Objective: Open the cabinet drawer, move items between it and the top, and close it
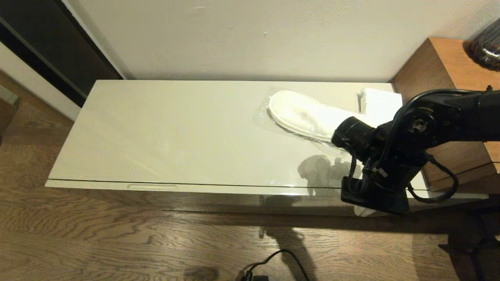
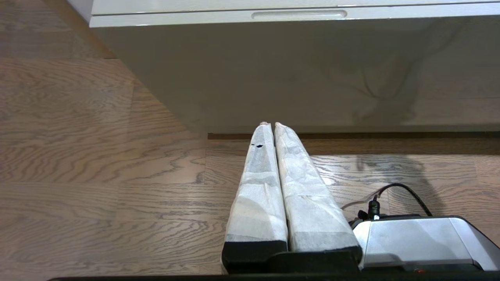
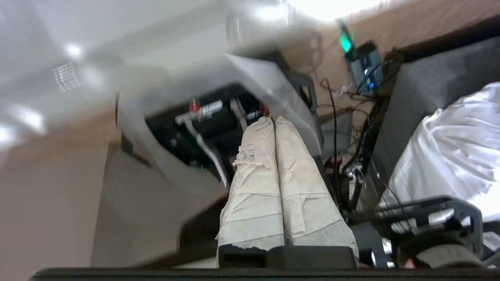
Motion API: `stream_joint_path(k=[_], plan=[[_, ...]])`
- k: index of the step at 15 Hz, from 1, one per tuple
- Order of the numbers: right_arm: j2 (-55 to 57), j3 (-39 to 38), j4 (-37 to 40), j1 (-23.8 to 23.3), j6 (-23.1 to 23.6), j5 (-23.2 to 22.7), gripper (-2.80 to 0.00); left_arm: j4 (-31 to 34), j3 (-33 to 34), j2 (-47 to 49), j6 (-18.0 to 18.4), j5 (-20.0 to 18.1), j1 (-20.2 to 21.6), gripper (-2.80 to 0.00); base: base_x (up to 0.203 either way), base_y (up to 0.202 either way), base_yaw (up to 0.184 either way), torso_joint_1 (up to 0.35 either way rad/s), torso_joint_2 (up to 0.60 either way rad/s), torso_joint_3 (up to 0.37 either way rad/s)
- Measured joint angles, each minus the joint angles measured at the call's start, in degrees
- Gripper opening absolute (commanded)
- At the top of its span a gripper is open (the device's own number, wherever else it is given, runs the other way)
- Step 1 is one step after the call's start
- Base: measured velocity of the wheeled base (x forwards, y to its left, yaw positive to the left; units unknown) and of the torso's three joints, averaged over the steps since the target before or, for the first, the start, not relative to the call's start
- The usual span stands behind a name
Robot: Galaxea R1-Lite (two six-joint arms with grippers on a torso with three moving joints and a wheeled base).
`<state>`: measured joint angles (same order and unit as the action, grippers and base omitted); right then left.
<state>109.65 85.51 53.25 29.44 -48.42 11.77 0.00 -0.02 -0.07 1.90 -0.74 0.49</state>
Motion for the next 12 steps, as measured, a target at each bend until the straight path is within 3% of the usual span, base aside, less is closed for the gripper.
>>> stream_joint_path(k=[7, 10, 12], plan=[[-12.95, -5.95, 8.26, 2.98, 0.00, -6.72, -2.80, 0.00, 0.00, 0.00, 0.00, -0.02, 0.02, -2.80, 0.000, 0.000, 0.000, 0.000, 0.00, 0.000], [-18.99, -12.14, 6.98, 4.29, -1.23, -6.93, -2.80, 0.00, 0.00, 0.00, 0.00, -0.02, 0.02, -2.80, 0.000, 0.000, 0.000, 0.000, 0.00, 0.000], [-23.62, -18.05, 1.64, 6.97, -3.86, -6.71, -2.80, 0.00, 0.00, 0.00, 0.02, -0.05, 0.02, -2.80, 0.000, 0.000, 0.000, 0.000, 0.00, 0.000]])
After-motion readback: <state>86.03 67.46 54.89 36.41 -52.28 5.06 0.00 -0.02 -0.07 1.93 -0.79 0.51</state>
